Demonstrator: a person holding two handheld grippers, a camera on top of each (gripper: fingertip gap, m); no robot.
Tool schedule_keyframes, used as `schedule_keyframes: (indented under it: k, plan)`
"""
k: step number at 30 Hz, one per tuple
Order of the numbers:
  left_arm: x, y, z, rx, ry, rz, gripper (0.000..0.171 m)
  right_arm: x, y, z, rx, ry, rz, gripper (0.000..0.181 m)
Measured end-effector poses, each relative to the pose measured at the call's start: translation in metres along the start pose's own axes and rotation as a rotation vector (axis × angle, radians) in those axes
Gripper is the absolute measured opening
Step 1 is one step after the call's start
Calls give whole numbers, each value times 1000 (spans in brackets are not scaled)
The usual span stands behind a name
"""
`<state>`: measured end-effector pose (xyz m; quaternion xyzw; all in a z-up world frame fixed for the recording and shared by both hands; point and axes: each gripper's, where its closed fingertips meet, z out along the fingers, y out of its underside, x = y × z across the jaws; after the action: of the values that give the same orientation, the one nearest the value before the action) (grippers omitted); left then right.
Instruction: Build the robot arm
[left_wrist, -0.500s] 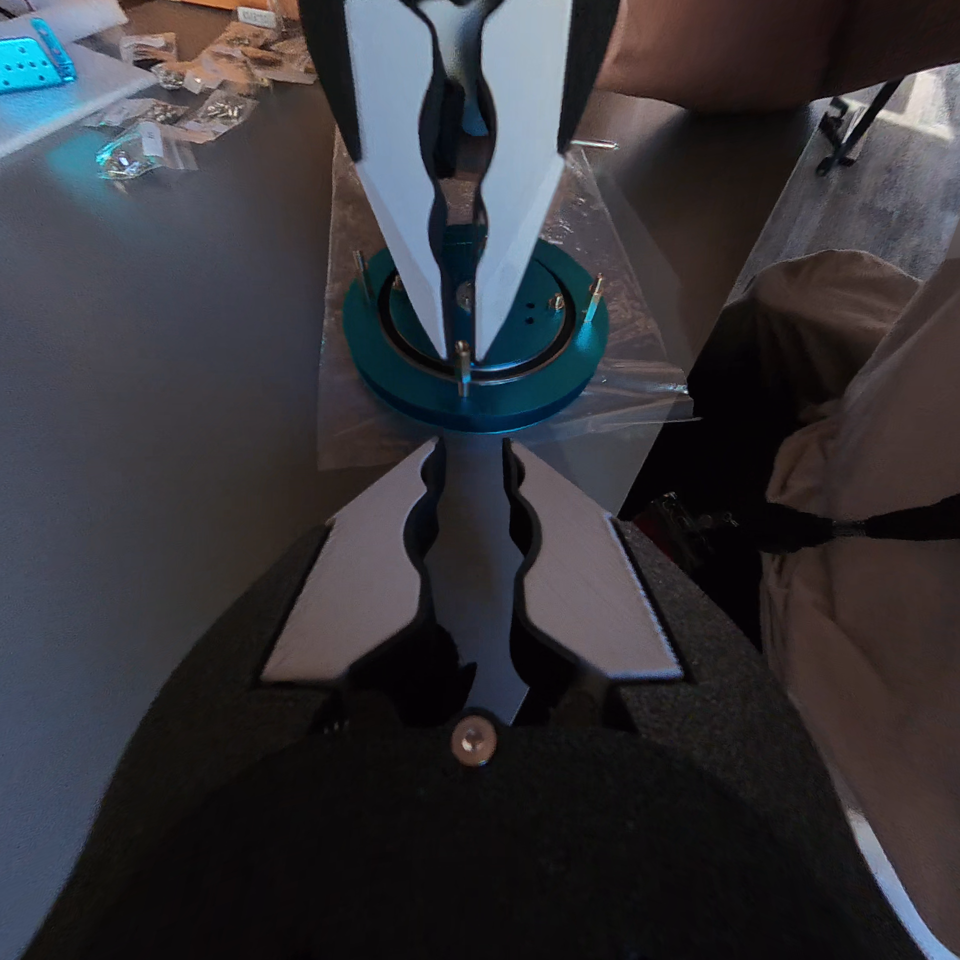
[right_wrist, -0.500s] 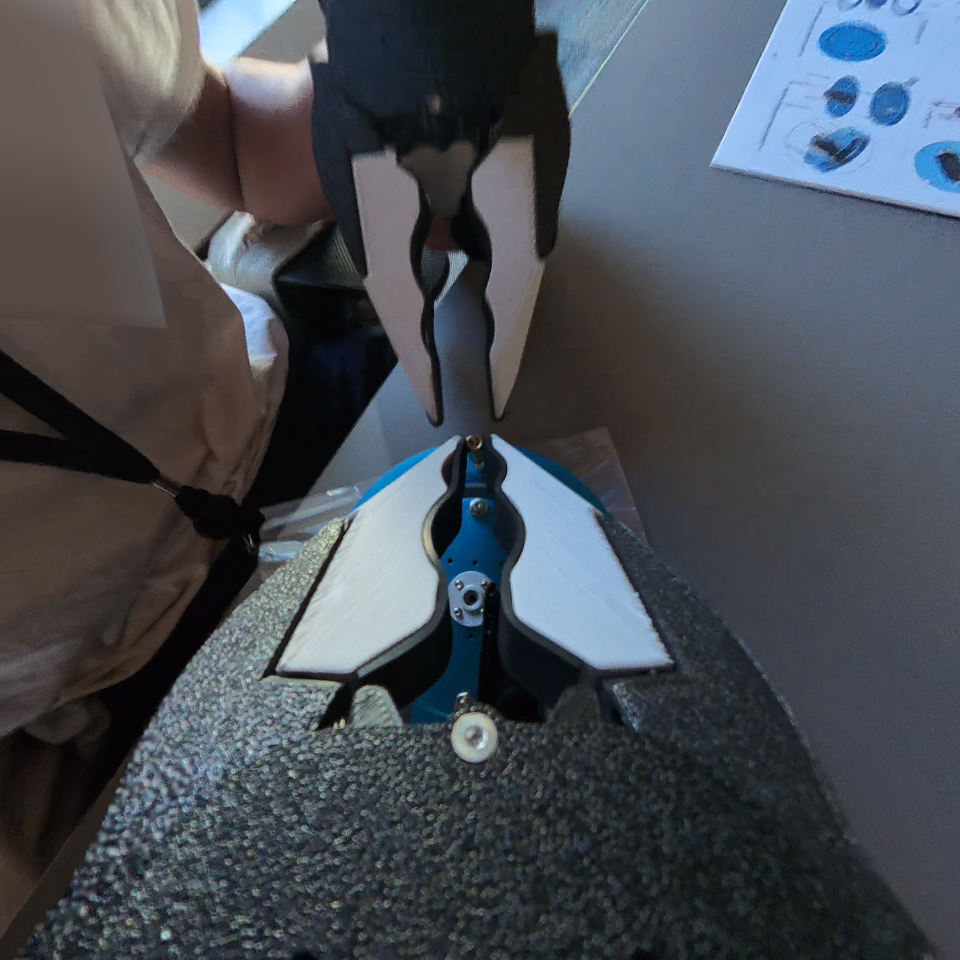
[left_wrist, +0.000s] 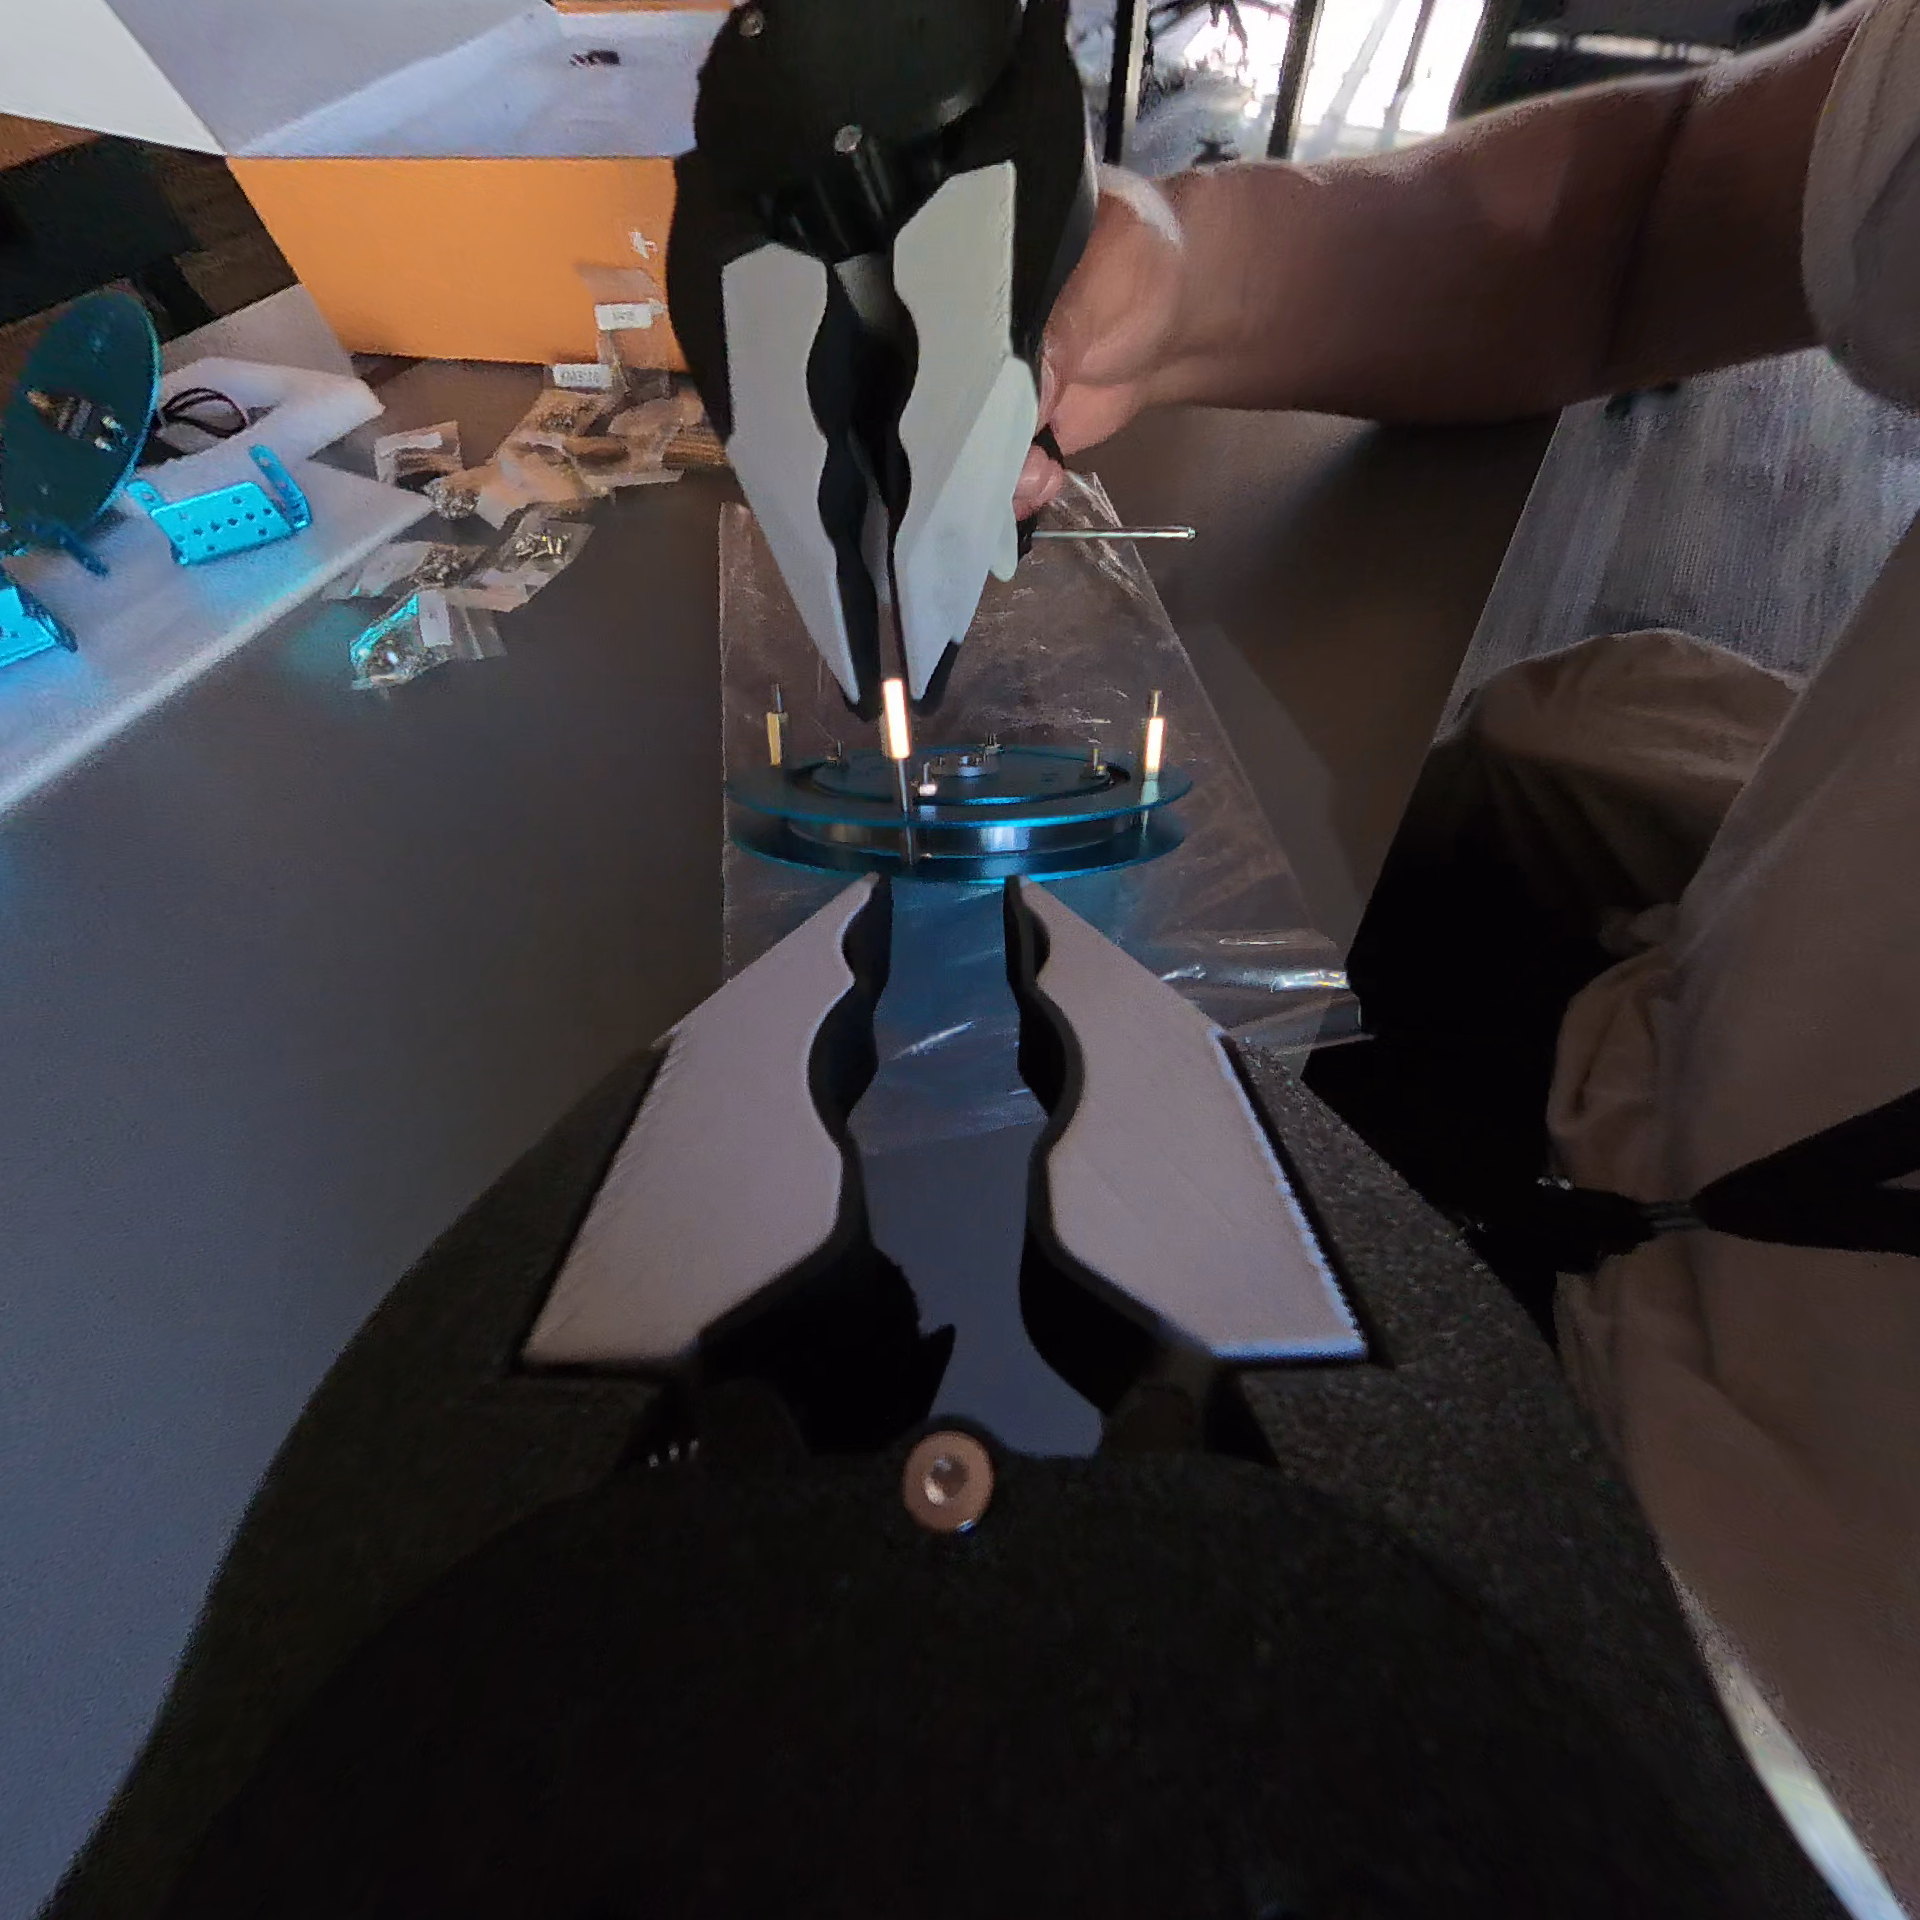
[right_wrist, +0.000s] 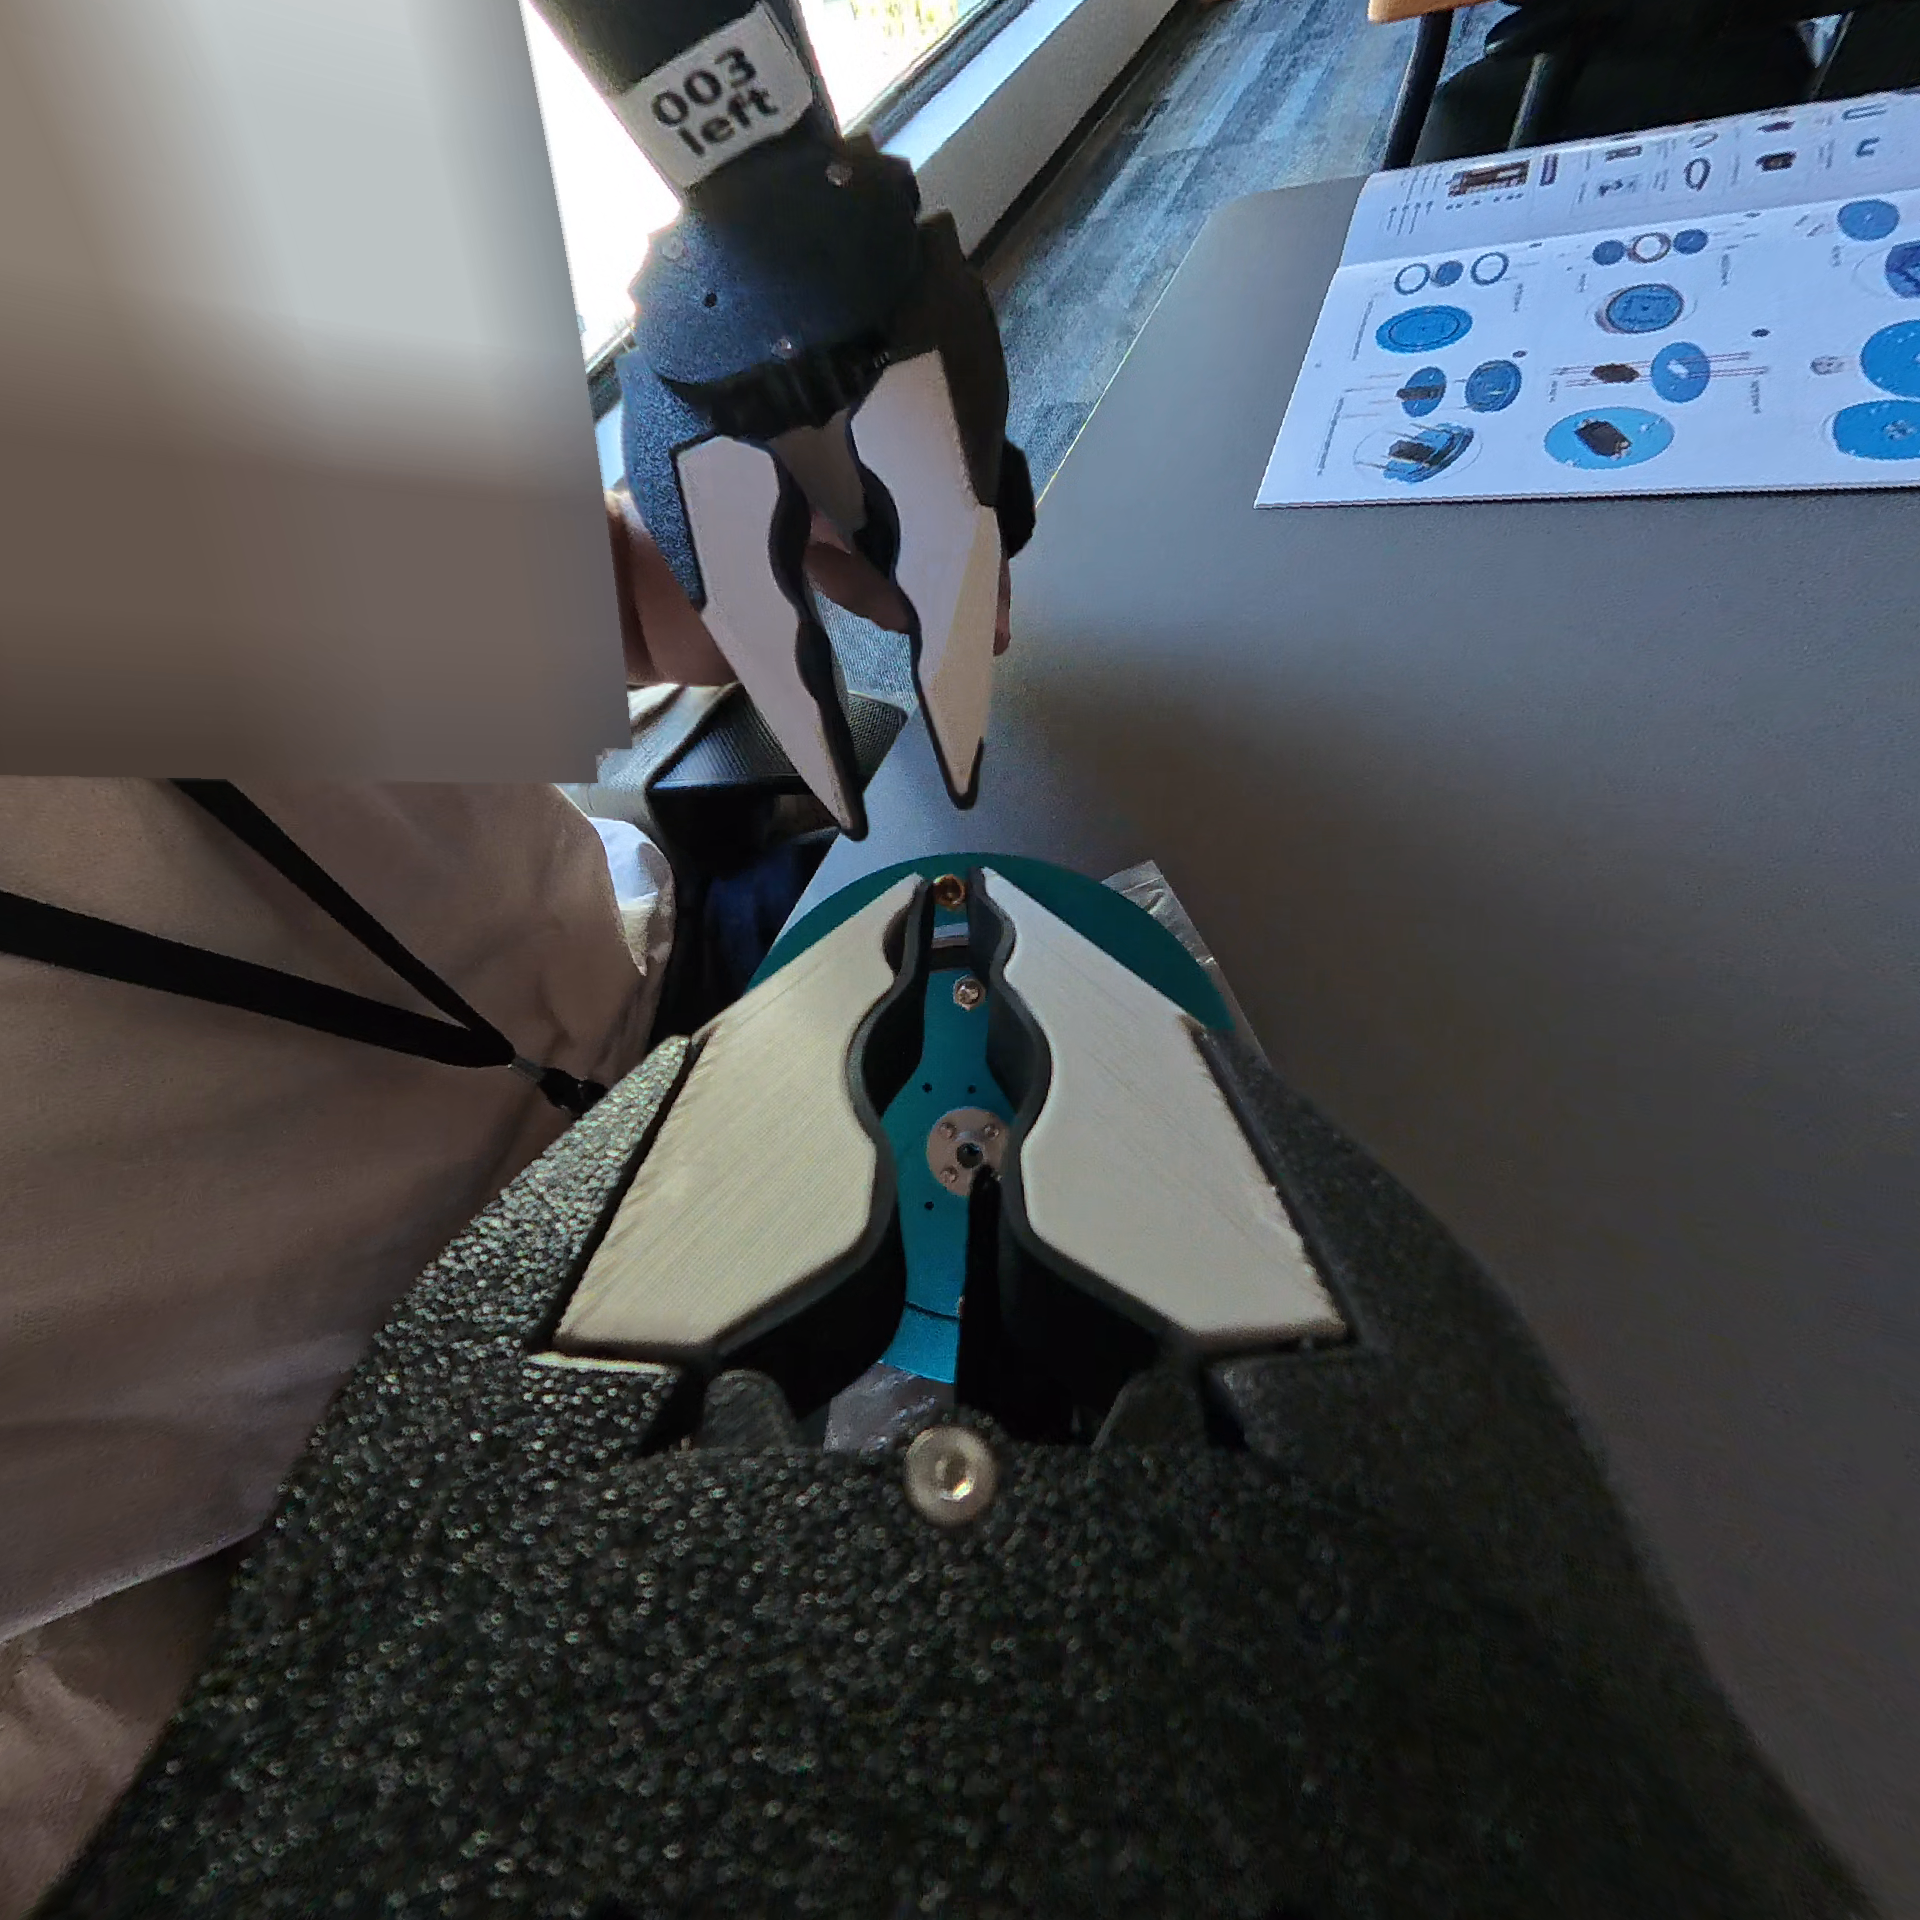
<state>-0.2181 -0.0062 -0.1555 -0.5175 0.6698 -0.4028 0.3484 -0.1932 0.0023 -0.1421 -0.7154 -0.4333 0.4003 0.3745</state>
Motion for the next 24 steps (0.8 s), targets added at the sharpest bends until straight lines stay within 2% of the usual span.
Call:
schedule_keyframes:
  k: [4,9,16,21,24]
  plan:
    - [-10,2,8,-123,6,60,20,-2,-2,-6,38,-31,22,4]
    - [-15,2,11,-112,79,-23,20,-1,-5,-26,127,-61,87,5]
    - [-15,-23,40,2,101,17,20,4,1,-54,183,-22,106,5]
    - [-12,-43,53,86,167,21,20,8,5,-70,228,-11,142,5]
    - [-18,-47,59,85,142,55,16,10,9,-76,227,16,136,5]
